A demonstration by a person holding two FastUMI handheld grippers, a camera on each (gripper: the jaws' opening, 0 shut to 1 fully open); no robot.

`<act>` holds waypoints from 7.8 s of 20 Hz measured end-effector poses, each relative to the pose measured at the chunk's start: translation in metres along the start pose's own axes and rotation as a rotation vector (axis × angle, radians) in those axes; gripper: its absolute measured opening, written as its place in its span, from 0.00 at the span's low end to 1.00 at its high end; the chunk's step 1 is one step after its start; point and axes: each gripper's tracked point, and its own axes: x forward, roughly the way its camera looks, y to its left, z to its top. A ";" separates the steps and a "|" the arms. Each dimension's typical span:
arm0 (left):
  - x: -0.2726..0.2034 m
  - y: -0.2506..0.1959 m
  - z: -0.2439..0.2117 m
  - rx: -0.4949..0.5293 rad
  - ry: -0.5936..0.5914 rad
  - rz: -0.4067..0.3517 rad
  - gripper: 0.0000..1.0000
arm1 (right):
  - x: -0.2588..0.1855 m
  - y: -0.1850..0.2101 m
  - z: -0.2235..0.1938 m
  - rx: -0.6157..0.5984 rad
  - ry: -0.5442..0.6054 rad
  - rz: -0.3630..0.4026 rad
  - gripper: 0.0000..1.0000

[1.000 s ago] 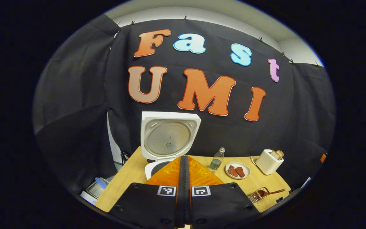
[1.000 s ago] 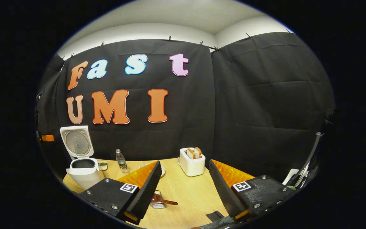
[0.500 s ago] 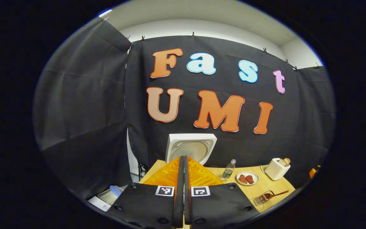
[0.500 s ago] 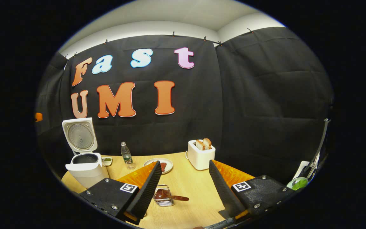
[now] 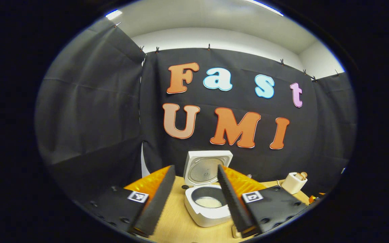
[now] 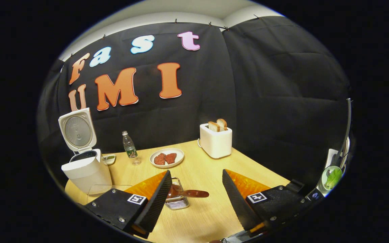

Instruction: Close the left gripper, press the button to open the rice cooker; take a wooden spoon from the chopstick holder with the right hand, scoop a spoonful of rice and pour it into the rice cooker, then put the wooden spoon back into the chopstick holder.

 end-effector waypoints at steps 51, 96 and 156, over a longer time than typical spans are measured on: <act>-0.029 0.066 -0.017 0.084 -0.016 0.146 0.99 | -0.036 0.179 0.045 0.091 0.119 0.398 0.16; -0.022 0.084 -0.036 0.083 0.033 0.152 1.00 | -0.019 0.193 -0.090 0.725 0.525 0.292 0.16; -0.006 0.046 -0.071 0.053 0.094 -0.006 1.00 | 0.052 0.431 0.136 0.690 0.301 0.599 0.16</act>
